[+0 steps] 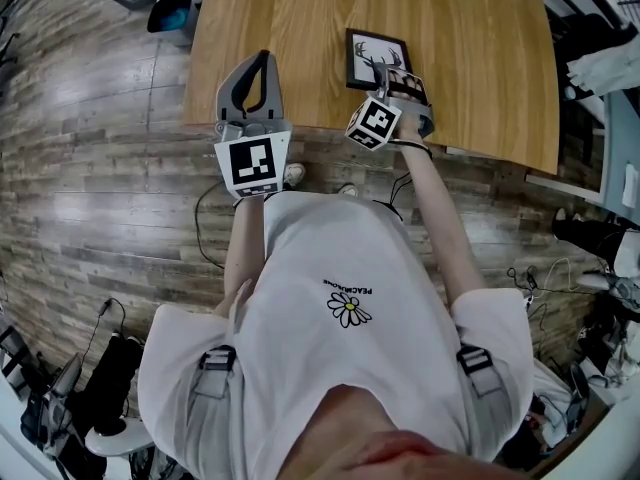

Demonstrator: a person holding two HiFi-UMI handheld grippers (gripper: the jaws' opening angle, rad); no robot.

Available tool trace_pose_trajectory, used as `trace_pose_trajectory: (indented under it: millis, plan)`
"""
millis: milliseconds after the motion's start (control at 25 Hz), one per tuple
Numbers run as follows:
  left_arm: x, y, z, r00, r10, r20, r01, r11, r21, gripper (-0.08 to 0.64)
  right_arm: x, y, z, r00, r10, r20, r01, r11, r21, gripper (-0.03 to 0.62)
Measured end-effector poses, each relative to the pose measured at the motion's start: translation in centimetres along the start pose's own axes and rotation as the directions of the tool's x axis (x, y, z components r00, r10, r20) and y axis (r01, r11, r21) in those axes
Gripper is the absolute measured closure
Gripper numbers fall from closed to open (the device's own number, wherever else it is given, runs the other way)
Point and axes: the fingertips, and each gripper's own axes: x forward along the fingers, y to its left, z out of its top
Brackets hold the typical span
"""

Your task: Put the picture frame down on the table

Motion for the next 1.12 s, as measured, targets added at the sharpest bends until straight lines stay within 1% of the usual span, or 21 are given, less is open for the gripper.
trace_pose_trajectory:
  millis: [80,160,240,360,440,520,560,600,680,720,800,1000,1120]
  plan:
    - [0.0,-0.2,0.1,1.0,-0.004,0.001,0.004,1.0,0.001,0.545,-0.1,0.7,0.0,0.998,0.061,0.011,-0.061,0.998,0.028,0.51]
    - [0.0,-0.4,0.1,1.0,-0.008,0.0,0.008,1.0,0.001,0.545,0.0,1.8,0.0,0.991,0.136,0.018,-0.137,0.989,0.049,0.459]
    - [0.0,-0.6,-0.1,1.0,-0.01,-0.004,0.01,1.0,0.001,0.545,0.0,2.4,0.0,0.981,0.19,0.026,-0.191,0.98,0.057,0.428]
    - [0.1,-0.7,-0.2,1.0,-0.017,-0.006,0.017,1.0,-0.002,0.545,-0.1,2.4,0.2,0.963,0.263,0.053,-0.266,0.96,0.081,0.392]
    - [0.1,-0.9,-0.1,1.0,-0.025,-0.004,0.025,1.0,-0.001,0.545,-0.2,2.3,0.3,0.945,0.318,0.078,-0.325,0.94,0.104,0.37]
    - [0.2,-1.2,0.0,0.999,-0.033,-0.003,0.033,0.999,0.003,0.545,-0.4,2.3,0.3,0.917,0.383,0.112,-0.396,0.908,0.139,0.342]
    - [0.2,-1.3,0.0,0.999,-0.036,-0.005,0.036,0.999,0.004,0.545,-0.7,2.5,0.4,0.896,0.424,0.133,-0.442,0.883,0.16,0.337]
    - [0.2,-1.4,-0.1,0.999,-0.037,-0.008,0.037,0.999,0.005,0.545,-0.9,2.7,0.5,0.871,0.467,0.154,-0.49,0.853,0.18,0.32]
    - [0.1,-1.5,-0.4,0.999,-0.037,-0.016,0.037,0.999,0.005,0.545,-1.4,3.1,0.6,0.821,0.54,0.185,-0.57,0.796,0.203,0.271]
    - [0.1,-1.5,-0.5,0.999,-0.036,-0.02,0.036,0.999,0.004,0.545,-1.5,3.3,0.7,0.802,0.566,0.19,-0.596,0.777,0.203,0.264]
    - [0.1,-1.4,-0.6,0.999,-0.032,-0.024,0.032,0.999,0.004,0.545,-1.6,3.7,0.7,0.78,0.598,0.187,-0.626,0.757,0.188,0.256]
    - [-0.1,-1.1,-0.8,0.999,-0.027,-0.028,0.027,1.0,0.006,0.545,-1.6,4.7,0.7,0.741,0.647,0.181,-0.671,0.724,0.161,0.239]
    - [0.0,-1.0,-1.0,0.999,-0.023,-0.036,0.024,1.0,0.011,0.545,-1.8,5.5,1.1,0.712,0.68,0.173,-0.701,0.7,0.134,0.233]
